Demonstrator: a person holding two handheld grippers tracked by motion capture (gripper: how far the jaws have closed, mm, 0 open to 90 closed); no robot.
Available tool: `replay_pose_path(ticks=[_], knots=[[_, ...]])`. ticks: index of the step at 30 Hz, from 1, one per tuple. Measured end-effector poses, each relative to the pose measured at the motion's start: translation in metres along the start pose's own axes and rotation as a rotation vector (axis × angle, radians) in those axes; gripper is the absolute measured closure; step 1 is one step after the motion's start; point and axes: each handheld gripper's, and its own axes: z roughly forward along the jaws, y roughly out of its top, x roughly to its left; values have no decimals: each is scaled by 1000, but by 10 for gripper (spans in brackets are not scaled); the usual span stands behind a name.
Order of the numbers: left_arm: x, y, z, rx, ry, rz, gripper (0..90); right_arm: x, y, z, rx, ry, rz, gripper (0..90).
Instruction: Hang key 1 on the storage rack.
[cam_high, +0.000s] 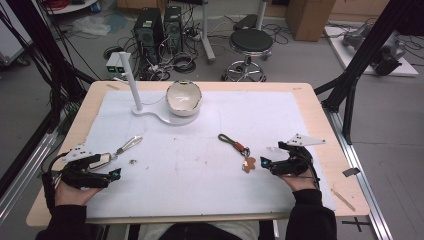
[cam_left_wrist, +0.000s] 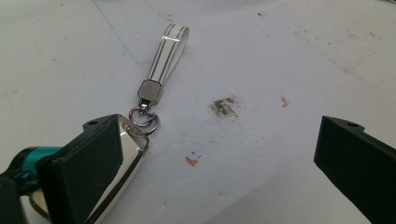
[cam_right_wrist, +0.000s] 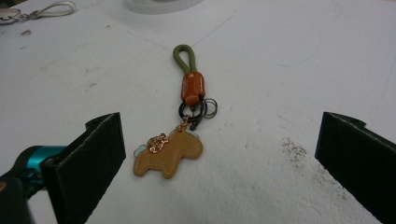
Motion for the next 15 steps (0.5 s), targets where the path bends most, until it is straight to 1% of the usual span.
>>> replay_pose_path(ticks=[4, 6, 8, 12, 15], knots=[[0, 0, 0, -2, 7, 5, 17, 0, 0, 0, -2, -6, -2, 6], [-1, 0, 0, -4, 13, 10, 17, 0, 0, 1, -2, -19, -5, 6], [-1, 0, -1, -4, 13, 14, 17, 1, 0, 1, 8, -18, -4, 6], [-2, 0, -1, -11, 16, 14, 17, 2, 0, 1, 11, -18, 0, 6], [-1, 0, -1, -15, 16, 18, 17, 2, 1, 0, 1, -24, -3, 6]])
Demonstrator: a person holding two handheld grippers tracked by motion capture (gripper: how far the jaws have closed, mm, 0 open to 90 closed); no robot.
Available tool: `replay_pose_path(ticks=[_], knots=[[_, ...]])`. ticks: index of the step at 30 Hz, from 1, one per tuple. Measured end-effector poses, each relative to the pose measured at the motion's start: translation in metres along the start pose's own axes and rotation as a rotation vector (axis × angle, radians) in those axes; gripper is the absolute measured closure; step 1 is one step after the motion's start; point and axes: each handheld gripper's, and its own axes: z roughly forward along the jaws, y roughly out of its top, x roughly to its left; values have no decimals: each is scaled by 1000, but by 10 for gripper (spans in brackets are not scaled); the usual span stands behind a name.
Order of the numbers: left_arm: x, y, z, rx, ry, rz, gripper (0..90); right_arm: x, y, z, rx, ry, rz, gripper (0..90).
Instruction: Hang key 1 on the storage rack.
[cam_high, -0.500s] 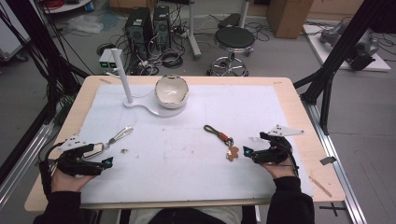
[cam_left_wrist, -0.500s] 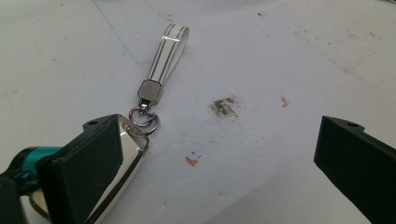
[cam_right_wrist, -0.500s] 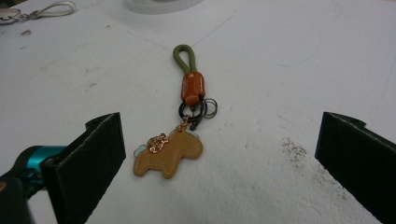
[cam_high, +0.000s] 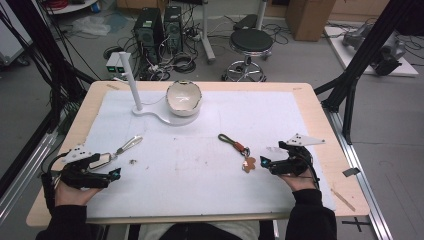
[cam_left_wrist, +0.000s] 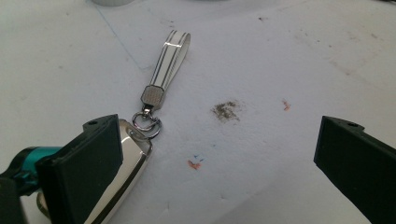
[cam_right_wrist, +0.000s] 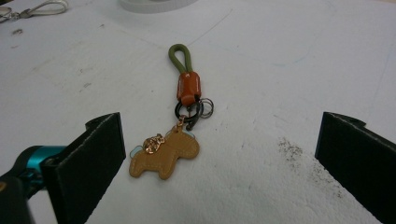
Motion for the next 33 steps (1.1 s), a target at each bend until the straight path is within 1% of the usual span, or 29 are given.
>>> replay_pose_path(ticks=[2, 3, 6, 9, 11, 12, 13, 16, 19, 23, 26, 28, 30, 31, 33], knots=[[0, 0, -1, -12, -7, 0, 17, 1, 1, 0, -3, 2, 2, 6], [0, 1, -2, -15, -6, -1, 17, 3, 5, 2, 1, 8, -8, 6], [-1, 1, -4, -33, 0, -5, 17, 6, 8, 5, 10, 13, -10, 6], [0, 2, -6, -34, 2, 2, 17, 9, 12, 9, 18, 18, -14, 6], [0, 1, -5, -38, 4, -5, 17, 10, 14, 12, 27, 24, -9, 6], [0, 1, -6, -35, 5, -3, 17, 11, 16, 17, 46, 26, -14, 6], [0, 1, -5, -34, 5, -2, 17, 11, 16, 17, 46, 26, -14, 6], [0, 1, -5, -31, 3, -1, 17, 11, 20, 24, 71, 30, -23, 6], [0, 0, -4, -28, 3, -3, 17, 12, 27, 31, 89, 33, -36, 6], [0, 0, -3, -25, 2, -2, 17, 11, 31, 36, 110, 33, -25, 6], [0, 0, -3, -26, -1, -2, 17, 10, 32, 39, 125, 30, -25, 6], [-1, 0, -4, -28, -8, 7, 17, 10, 34, 42, 137, 35, -28, 6], [-3, 1, -4, -32, -7, 18, 17, 9, 36, 48, 163, 38, -27, 7], [-3, 1, -3, -33, -7, 19, 17, 9, 36, 48, 163, 38, -27, 7], [-3, 1, -3, -33, -9, 18, 17, 9, 37, 53, 181, 36, -26, 6]])
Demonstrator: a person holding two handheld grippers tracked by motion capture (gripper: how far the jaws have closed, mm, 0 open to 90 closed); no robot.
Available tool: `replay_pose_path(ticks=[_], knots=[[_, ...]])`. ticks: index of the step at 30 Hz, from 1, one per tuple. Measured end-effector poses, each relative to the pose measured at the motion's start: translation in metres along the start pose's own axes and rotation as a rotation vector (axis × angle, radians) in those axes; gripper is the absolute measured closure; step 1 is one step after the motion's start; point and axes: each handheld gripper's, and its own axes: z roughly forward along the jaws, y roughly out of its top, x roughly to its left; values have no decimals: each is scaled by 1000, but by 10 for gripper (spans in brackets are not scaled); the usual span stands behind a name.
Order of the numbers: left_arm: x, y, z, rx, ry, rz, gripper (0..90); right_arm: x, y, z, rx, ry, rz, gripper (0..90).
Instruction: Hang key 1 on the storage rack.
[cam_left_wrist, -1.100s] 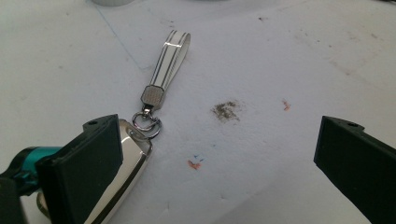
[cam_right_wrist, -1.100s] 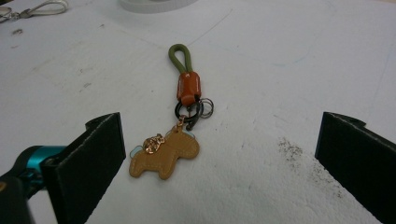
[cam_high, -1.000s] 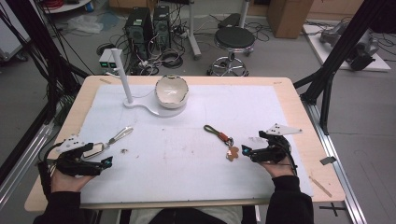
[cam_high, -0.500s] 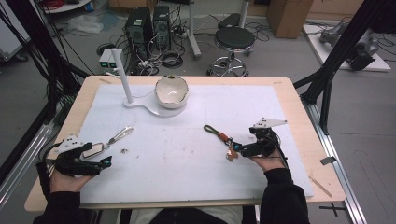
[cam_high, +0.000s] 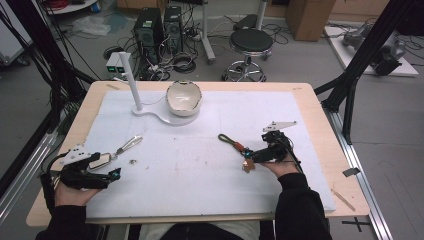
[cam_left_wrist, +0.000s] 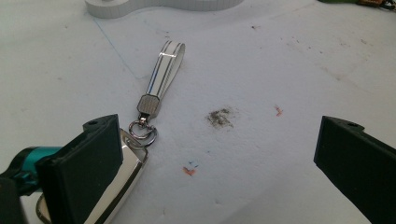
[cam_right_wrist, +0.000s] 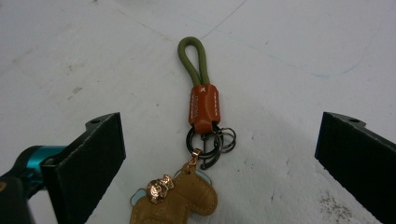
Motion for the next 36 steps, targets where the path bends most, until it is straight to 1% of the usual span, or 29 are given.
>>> replay_pose_path(ticks=[1, 4, 6, 8, 13, 15, 19, 21, 23, 25, 26, 28, 29, 31, 32, 33, 36], knots=[[0, 0, 0, 2, 0, 0, 17, 0, 1, 2, 8, -3, -5, 6], [1, -1, 0, 4, -3, -3, 17, -2, 3, 8, 24, 0, 2, 6], [1, -1, 0, 5, -3, 3, 17, -3, 5, 11, 36, 2, 12, 7], [0, -1, 0, 3, -4, 5, 17, -3, 7, 16, 63, 10, 9, 7], [1, -1, 0, 0, -4, 7, 17, -3, 11, 23, 86, 18, 9, 7], [1, -1, 0, 2, -1, 9, 17, -3, 14, 27, 98, 17, -1, 7], [1, -1, 0, -3, 4, 14, 17, -1, 19, 35, 116, 30, -9, 34], [1, -1, 0, -4, 5, 14, 17, -2, 23, 40, 144, 34, -10, 50], [1, -1, 0, -1, 3, 14, 17, -2, 26, 44, 158, 35, -17, 75], [1, -1, 0, 2, 2, 17, 17, -2, 29, 47, 169, 45, -10, 144], [1, -1, 0, 1, 1, 16, 17, -2, 29, 49, 163, 58, -15, 165], [1, -1, 0, -1, 2, 17, 17, -3, 30, 53, 183, 60, -10, 201], [1, -1, 0, -2, 0, 16, 17, -3, 30, 54, 192, 58, -12, 219], [1, -1, 0, -4, 5, 19, 17, -3, 31, 58, 212, 37, -14, 254], [1, -1, 0, -5, 5, 21, 17, -3, 31, 60, 222, 26, -15, 298], [0, -1, 0, -7, 6, 23, 17, -3, 31, 60, 222, 26, -15, 298], [-1, 0, 0, -9, 5, 30, 17, -1, 31, 63, 249, 22, -23, 392]])
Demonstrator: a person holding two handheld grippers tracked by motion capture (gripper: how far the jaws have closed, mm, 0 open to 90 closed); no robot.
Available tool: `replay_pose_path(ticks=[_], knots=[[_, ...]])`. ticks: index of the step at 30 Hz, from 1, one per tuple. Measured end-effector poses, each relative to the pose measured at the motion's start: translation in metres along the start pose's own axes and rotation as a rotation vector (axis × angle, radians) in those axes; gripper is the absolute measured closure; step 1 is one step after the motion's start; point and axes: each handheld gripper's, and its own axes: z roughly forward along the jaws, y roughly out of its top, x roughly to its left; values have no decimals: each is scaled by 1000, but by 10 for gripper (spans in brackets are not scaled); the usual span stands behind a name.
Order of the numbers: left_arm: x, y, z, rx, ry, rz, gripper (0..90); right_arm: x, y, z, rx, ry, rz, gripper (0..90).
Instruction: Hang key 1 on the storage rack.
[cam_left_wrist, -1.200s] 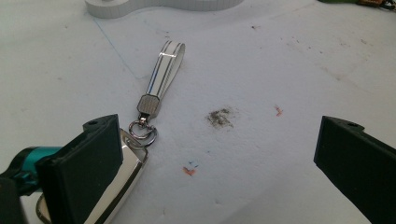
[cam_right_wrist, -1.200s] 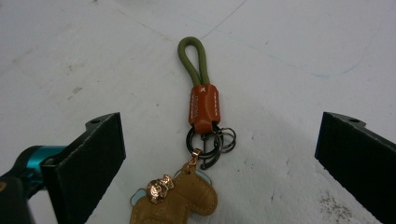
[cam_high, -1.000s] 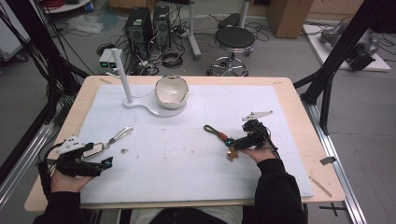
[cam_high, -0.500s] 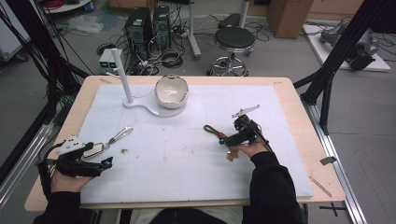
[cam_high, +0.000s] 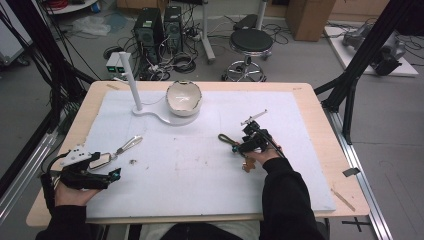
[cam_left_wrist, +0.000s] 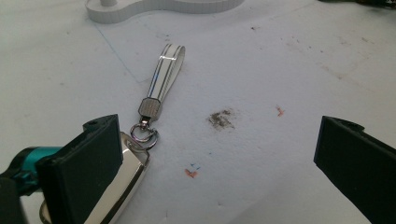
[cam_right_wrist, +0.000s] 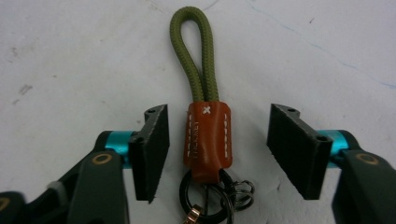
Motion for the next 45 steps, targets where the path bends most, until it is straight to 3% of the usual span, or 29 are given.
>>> replay_pose_path(ticks=[1, 2, 3, 4, 10, 15, 19, 21, 29, 45], knots=[[0, 0, 0, 0, 0, 1, 17, 0, 0, 0, -1, -19, -3, 475], [0, 0, 1, -1, 0, -1, 17, 0, 0, 0, -1, -19, -3, 475], [-1, 0, 1, -2, -1, 0, 17, 0, 0, -1, -2, -17, -2, 531], [-1, 0, 1, -3, 2, 3, 17, 1, 0, -1, 0, -12, -14, 635], [-2, 1, 0, -8, 1, 11, 17, 4, 0, -2, -2, -14, -36, 735], [-2, 0, 0, -8, -1, 10, 17, 7, 0, -3, -2, -4, -57, 745], [-2, 0, 0, -5, -2, 11, 17, 7, 1, -5, -13, 14, -45, 746], [-2, 0, 1, -4, -4, 11, 17, 4, 0, -9, -21, 51, -30, 748], [-2, 0, 1, -3, -4, 7, 17, 5, 5, -19, -39, 69, -28, 751], [-1, -1, 2, 6, -14, 6, 17, 26, 46, -43, -94, 109, -99, 751]])
